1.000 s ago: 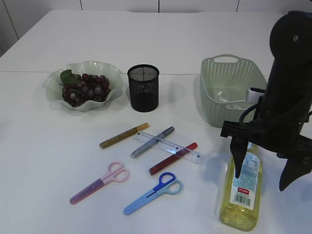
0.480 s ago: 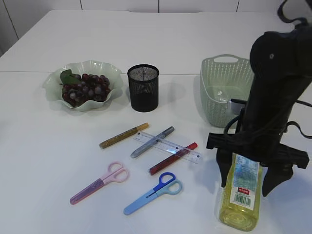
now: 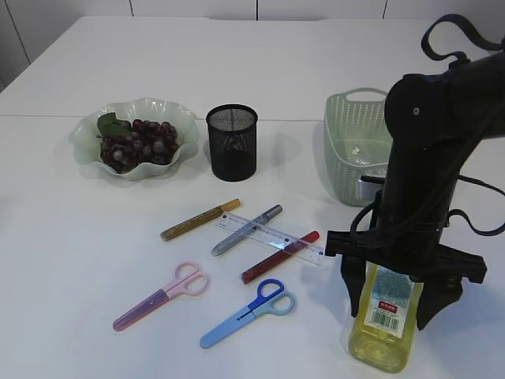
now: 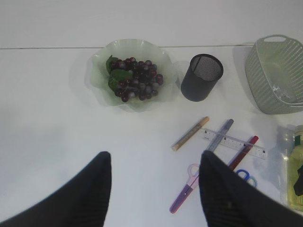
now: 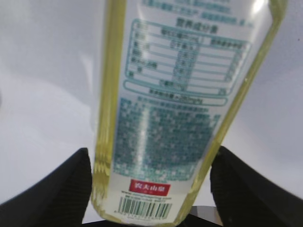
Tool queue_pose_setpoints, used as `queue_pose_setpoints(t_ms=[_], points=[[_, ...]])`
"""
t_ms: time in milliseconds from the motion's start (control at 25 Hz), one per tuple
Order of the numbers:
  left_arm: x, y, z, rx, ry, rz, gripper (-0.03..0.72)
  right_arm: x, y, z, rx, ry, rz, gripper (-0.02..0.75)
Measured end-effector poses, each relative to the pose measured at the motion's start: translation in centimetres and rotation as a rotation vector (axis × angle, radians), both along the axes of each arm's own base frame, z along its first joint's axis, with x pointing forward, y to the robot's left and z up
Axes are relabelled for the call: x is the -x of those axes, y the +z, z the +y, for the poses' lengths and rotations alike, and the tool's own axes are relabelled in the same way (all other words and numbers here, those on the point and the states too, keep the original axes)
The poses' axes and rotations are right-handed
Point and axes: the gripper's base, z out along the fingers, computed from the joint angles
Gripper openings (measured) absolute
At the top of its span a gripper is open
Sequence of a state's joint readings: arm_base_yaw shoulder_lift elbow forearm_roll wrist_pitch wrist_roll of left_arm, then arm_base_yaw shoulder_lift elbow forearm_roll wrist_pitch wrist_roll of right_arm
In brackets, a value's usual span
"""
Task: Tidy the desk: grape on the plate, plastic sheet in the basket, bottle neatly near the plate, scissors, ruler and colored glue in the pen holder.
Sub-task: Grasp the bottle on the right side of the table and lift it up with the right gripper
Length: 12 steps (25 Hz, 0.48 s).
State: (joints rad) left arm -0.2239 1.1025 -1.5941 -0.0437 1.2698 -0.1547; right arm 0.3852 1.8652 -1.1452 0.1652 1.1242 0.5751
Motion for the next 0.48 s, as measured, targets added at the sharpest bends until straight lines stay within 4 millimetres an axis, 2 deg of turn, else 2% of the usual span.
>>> queue_pose_setpoints(t_ms=[480], points=[[0.00,0.00,0.00,0.000,0.000,0.000,0.432,-0.59,-0.12,0.03,0.014,-0.053,-0.065,0.594]])
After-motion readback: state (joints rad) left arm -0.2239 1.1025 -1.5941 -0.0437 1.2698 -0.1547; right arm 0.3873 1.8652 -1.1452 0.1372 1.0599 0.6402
